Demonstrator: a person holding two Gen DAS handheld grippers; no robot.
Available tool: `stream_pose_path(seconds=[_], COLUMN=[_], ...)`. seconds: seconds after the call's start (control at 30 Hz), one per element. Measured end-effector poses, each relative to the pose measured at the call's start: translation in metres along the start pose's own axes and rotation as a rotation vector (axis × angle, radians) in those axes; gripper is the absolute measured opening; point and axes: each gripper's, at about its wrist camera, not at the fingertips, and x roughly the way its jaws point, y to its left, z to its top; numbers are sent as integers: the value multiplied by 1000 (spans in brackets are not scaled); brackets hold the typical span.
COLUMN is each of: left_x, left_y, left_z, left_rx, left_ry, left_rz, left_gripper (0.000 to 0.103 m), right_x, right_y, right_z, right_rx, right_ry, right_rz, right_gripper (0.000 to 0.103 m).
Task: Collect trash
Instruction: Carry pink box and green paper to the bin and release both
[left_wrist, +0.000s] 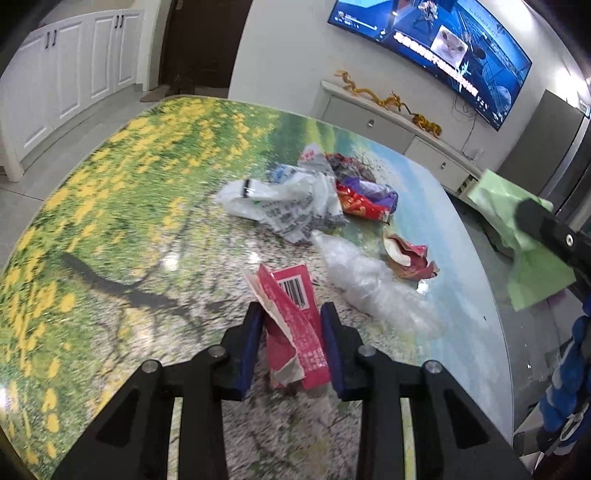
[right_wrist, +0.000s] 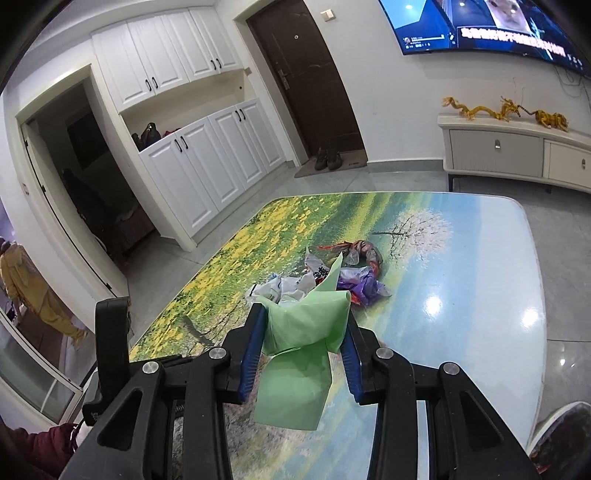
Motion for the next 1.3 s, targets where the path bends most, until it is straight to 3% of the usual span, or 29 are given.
stream_pose_path(seconds=[0.07, 0.5, 0.8, 1.1, 1.3], left_x=[-7, -68, -96, -104, -85], left_y=[4, 3, -14, -60, -121], left_z=[-1, -15, -12, 6, 21], left_rx=[-9, -15, 10, 90, 182], left_ry=[-4, -124, -184, -198, -147], left_rz=[-5, -40, -63, -106, -178], left_gripper=[11, 10, 10, 10, 10], right_x=[-8, -74, -117, -154, -174], right_y=[3, 38, 35, -9, -66], right_z=[-2, -25, -42, -55, -70], right_rx=[-2, -44, -29, 60, 172], right_ry=[-9, -91, -153, -221, -250], right_rz=[-4, -30, -66, -123, -210], right_gripper=[39, 38, 38, 38, 38])
